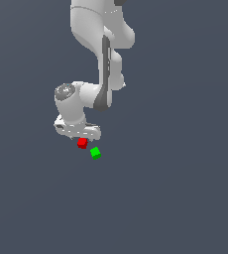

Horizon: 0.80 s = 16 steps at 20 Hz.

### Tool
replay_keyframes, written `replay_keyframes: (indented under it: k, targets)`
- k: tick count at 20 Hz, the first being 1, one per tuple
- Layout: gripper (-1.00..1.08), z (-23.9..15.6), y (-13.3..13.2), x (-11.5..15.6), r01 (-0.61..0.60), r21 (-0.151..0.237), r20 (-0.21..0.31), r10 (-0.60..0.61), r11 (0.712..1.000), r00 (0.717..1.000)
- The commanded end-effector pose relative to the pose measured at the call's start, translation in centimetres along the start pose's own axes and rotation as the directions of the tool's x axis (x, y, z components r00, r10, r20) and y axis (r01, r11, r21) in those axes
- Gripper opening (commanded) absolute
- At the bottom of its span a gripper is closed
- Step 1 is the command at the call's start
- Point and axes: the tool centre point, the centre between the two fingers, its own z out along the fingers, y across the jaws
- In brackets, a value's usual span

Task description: Stack the red cube on top of the green cube.

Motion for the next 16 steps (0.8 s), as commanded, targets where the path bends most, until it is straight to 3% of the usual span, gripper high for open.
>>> replay_keyframes:
  k: [1,12,13,16]
  targets:
    - [1.00,1.0,0.1,-0.1,-0.001,0.000,0.001,0.001,1.000,1.000]
    - [1.00,4.5,0.4,-0.1,-0.002,0.001,0.002,0.002,1.000,1.000]
    - [-1.00,4.5,0.4,-0.1,-0.002,0.001,0.002,0.002,1.000,1.000]
    - [-1.00,4.5,0.4,-0.1,-0.002,0.001,0.002,0.002,1.000,1.000]
